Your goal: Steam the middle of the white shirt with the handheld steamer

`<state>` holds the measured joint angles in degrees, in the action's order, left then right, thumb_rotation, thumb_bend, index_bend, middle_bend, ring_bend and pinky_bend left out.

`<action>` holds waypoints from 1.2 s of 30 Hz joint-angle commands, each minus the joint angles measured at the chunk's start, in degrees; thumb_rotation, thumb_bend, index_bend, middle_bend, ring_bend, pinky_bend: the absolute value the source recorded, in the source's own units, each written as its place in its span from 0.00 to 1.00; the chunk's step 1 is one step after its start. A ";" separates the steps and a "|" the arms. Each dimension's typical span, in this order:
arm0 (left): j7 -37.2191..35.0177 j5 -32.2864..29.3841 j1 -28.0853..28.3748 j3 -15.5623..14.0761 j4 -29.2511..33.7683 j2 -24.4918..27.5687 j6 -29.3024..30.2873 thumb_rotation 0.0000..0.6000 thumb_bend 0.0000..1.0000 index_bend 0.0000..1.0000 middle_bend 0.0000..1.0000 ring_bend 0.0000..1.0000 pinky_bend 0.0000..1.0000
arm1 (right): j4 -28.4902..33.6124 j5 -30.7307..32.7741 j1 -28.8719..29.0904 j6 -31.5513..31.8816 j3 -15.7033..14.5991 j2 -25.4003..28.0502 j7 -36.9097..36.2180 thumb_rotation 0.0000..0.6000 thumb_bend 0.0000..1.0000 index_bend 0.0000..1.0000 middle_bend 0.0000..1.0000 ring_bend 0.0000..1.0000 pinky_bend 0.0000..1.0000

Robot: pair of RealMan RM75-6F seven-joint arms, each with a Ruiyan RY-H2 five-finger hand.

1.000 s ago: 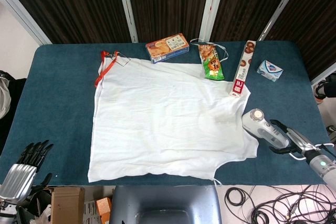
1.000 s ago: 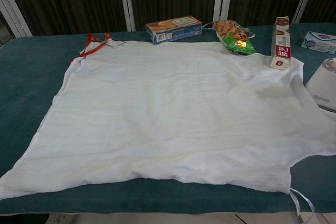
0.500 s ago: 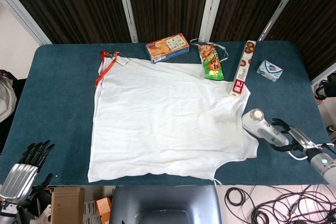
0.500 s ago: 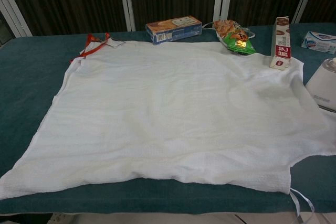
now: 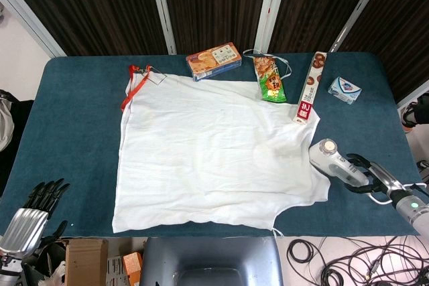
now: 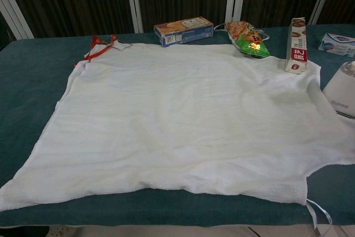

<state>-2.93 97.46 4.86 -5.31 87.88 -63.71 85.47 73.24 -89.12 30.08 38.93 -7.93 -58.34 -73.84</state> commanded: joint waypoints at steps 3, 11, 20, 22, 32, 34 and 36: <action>0.10 0.02 0.05 0.02 0.02 -0.05 0.00 1.00 0.39 0.00 0.03 0.01 0.00 | -1.71 -1.06 0.11 0.02 -0.76 -1.12 -4.24 1.00 0.23 0.14 0.13 0.09 0.31; 0.10 -0.10 0.03 0.05 0.00 -0.07 0.08 1.00 0.39 0.00 0.03 0.01 0.00 | -2.54 -2.70 0.65 1.03 -1.55 -2.15 -10.20 1.00 0.26 0.20 0.18 0.15 0.39; -0.08 0.04 -0.06 -0.07 -0.10 -0.02 0.32 1.00 0.39 0.00 0.03 0.01 0.00 | -3.30 -4.59 1.62 1.22 -3.61 -2.27 -16.45 1.00 0.27 0.25 0.23 0.20 0.46; -0.14 0.10 -0.08 -0.11 -0.11 -0.03 0.38 1.00 0.39 0.00 0.03 0.01 0.00 | -4.09 -4.92 1.81 1.01 -4.18 -2.55 -17.23 1.00 0.27 0.25 0.23 0.20 0.47; 0.04 0.03 0.14 -0.10 -0.02 -0.08 -0.01 1.00 0.39 0.00 0.03 0.01 0.00 | -5.64 -3.37 2.90 -2.14 -5.22 -3.84 -17.82 1.00 0.27 0.30 0.26 0.26 0.51; 0.15 0.01 0.18 -0.09 0.00 -0.12 -0.08 1.00 0.39 0.00 0.03 0.01 0.00 | -5.59 -3.11 3.12 -2.53 -5.20 -3.99 -17.98 1.00 0.27 0.31 0.26 0.27 0.51; 0.24 -0.05 0.20 -0.08 0.02 -0.15 -0.15 1.00 0.39 0.00 0.03 0.01 0.00 | -5.51 -3.07 3.29 -2.35 -5.13 -4.06 -18.32 1.00 0.28 0.31 0.27 0.27 0.51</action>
<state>-2.68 97.40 5.06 -5.39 87.91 -63.86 85.32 67.70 -92.21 33.33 36.52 -13.08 -62.38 -92.11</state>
